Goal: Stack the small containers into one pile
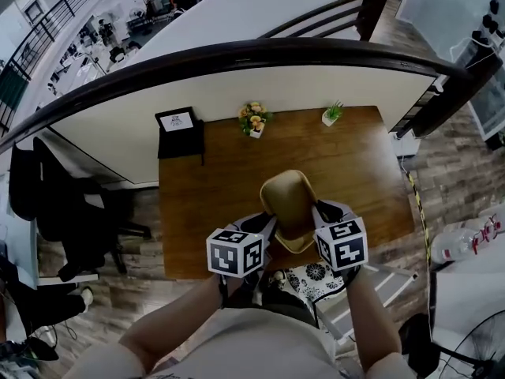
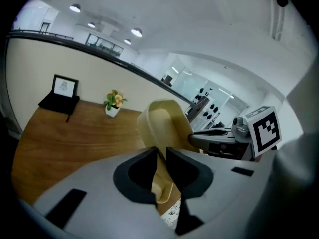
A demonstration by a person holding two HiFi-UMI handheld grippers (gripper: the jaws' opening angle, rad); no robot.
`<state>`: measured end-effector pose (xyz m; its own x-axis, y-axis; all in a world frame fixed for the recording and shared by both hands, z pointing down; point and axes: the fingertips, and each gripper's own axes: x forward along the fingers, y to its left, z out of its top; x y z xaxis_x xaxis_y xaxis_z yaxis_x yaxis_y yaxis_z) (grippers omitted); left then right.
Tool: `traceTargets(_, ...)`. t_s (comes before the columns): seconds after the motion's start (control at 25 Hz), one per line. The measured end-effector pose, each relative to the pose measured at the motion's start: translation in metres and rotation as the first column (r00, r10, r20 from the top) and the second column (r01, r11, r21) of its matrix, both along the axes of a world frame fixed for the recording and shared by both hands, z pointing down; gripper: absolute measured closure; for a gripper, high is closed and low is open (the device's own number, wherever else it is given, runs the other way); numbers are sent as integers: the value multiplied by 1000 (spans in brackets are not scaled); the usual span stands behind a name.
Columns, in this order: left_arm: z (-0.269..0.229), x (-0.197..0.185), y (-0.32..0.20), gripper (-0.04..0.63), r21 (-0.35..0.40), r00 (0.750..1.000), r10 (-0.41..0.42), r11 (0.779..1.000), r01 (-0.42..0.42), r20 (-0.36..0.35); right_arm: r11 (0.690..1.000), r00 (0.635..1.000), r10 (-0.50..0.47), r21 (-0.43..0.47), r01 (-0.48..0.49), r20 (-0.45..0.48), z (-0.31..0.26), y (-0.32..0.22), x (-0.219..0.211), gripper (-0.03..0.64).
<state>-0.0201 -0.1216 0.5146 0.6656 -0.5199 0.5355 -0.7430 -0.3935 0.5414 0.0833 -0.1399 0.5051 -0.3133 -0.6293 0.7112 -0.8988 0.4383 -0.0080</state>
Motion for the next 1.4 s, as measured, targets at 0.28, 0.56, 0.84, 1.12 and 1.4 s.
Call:
traceTargets(0.28, 67, 6, 23, 534, -184, 1000, -16, 983, 16, 5, 988, 998, -26, -151, 18, -54, 71, 18, 5, 589)
traceTargets(0.56, 126, 19, 42, 530, -313, 999, -11, 950, 23, 42, 962, 993, -44, -274, 11, -113, 130, 31, 17, 589)
traceTargets(0.84, 141, 24, 41, 497, -341, 1000, -12, 940, 21, 28, 938, 978, -97, -346, 27, -187, 164, 32, 23, 579)
traceTargets(1.12, 147, 28, 45, 429, -379, 999, 20, 925, -8, 27, 907, 944, -218, -409, 101, -249, 178, 33, 24, 575)
traceTargets(1.4, 176, 21, 55, 431, -431, 995, 56, 902, -15, 84, 903, 908, -251, -418, 96, -334, 194, 30, 25, 532)
